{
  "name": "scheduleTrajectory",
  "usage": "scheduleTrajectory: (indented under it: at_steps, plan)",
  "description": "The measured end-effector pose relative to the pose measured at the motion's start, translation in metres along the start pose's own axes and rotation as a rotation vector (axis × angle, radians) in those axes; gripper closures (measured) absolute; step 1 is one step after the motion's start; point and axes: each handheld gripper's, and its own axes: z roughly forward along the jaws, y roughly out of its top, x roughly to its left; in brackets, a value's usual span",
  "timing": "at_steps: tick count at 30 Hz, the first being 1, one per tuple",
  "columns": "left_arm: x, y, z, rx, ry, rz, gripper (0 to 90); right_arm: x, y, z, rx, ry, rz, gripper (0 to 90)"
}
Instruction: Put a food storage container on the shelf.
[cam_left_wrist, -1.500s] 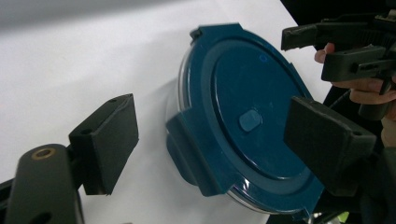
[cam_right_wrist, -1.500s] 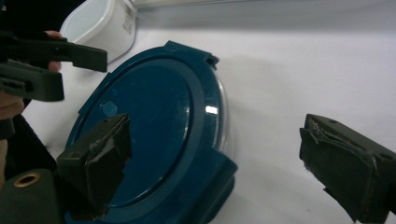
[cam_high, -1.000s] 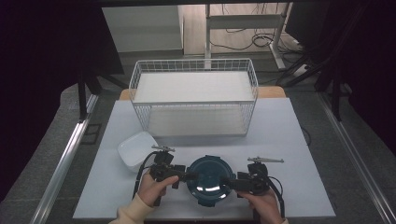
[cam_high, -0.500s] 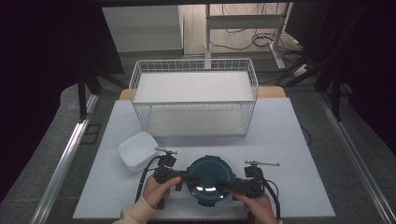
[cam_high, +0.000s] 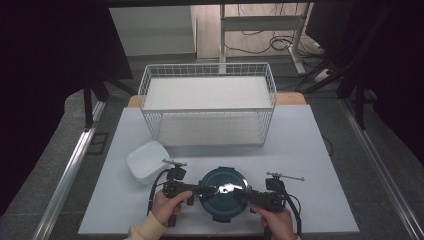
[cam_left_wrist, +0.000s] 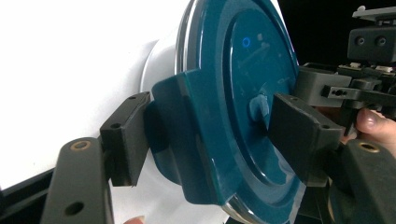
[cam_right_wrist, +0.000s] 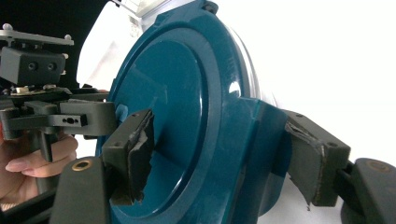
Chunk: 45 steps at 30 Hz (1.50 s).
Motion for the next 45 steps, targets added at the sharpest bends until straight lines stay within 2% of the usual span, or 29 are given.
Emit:
scheduleTrajectory:
  at_steps: [5, 8, 12, 18, 21, 33, 37, 40, 43, 45]
  plan:
    - [-0.002, -0.003, -0.004, -0.021, 0.001, -0.02, 34.0, 0.003, 0.002, -0.001, -0.008, 0.001, -0.021, 31.9]
    - [-0.004, -0.004, -0.006, -0.039, 0.0, -0.027, 36.8, 0.004, 0.004, -0.005, -0.031, 0.009, -0.028, 34.6]
    - [-0.009, -0.004, -0.006, -0.037, 0.005, -0.006, 37.3, 0.006, 0.006, -0.01, -0.052, 0.01, -0.049, 35.4]
    - [-0.011, -0.005, -0.006, -0.042, 0.002, -0.002, 37.4, 0.008, 0.007, -0.012, -0.064, 0.003, -0.077, 35.5]
    - [-0.012, -0.004, -0.008, -0.043, 0.009, 0.021, 37.5, 0.009, 0.008, -0.013, -0.063, 0.007, -0.093, 35.6]
    - [-0.023, 0.002, -0.016, -0.059, 0.009, 0.066, 37.6, 0.019, 0.015, -0.022, -0.077, 0.022, -0.173, 36.5]
    - [-0.026, 0.006, -0.018, -0.065, 0.014, 0.079, 37.6, 0.02, 0.017, -0.023, -0.081, 0.024, -0.173, 36.5]
    - [-0.027, 0.008, -0.021, -0.074, 0.015, 0.084, 37.5, 0.023, 0.021, -0.024, -0.08, 0.027, -0.193, 36.6]
    - [-0.032, 0.013, -0.028, -0.094, 0.044, 0.112, 37.5, 0.025, 0.029, -0.022, -0.066, 0.044, -0.204, 36.6]
    - [-0.034, 0.015, -0.031, -0.102, 0.049, 0.119, 37.5, 0.026, 0.03, -0.021, -0.065, 0.049, -0.206, 36.6]
